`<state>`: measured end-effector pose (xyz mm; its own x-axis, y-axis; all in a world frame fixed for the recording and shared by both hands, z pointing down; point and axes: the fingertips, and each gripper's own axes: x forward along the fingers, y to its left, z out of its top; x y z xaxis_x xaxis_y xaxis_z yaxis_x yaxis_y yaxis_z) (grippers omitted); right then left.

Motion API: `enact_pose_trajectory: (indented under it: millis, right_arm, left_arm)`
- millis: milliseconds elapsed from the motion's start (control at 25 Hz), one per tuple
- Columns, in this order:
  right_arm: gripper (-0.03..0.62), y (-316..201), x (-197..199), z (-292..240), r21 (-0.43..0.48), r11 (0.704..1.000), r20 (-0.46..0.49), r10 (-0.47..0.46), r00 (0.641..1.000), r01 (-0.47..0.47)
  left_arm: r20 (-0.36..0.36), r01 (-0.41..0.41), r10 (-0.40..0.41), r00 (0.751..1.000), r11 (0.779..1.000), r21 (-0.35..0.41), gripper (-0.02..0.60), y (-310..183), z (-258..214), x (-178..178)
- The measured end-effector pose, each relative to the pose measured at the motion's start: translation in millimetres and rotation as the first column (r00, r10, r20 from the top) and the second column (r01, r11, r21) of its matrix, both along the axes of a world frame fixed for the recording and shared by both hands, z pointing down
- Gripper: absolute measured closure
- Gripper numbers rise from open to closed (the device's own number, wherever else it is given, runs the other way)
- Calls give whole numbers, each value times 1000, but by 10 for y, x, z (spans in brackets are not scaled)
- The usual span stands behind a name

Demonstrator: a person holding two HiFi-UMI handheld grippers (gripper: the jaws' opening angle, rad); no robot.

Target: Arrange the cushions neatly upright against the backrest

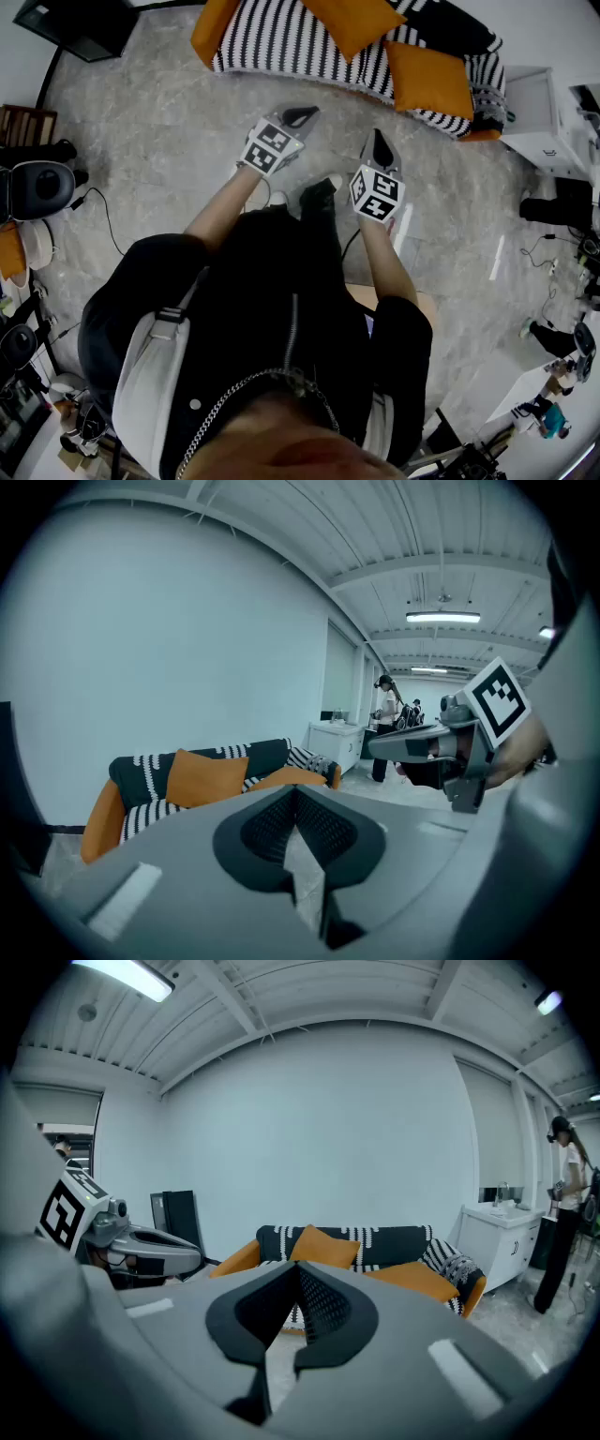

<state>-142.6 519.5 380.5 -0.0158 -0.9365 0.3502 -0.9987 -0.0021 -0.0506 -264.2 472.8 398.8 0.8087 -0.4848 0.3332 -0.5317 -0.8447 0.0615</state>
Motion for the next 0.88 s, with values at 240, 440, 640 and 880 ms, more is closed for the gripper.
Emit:
enact_pose_trajectory:
  millis: [240, 440, 640, 880]
  right_arm:
    - [591, -51, 8, -22, 37, 999, 51, -15, 999, 13]
    - [591, -65, -56, -54, 52, 999, 68, -12, 998, 8]
    - [591, -136, -23, 11, 28, 999, 74, -25, 997, 23]
    - [591, -540, 84, 136, 5, 999, 107, -41, 993, 41]
  left_arm:
    - [3, 3, -3, 1000, 1000, -6, 571, -38, 38, 7]
    - [10, 4, -4, 1000, 1000, -15, 571, -61, 64, -52]
    - [15, 2, -2, 1000, 1000, -21, 571, -139, 85, 20]
    - [40, 7, -5, 999, 999, -34, 571, -463, 162, 133]
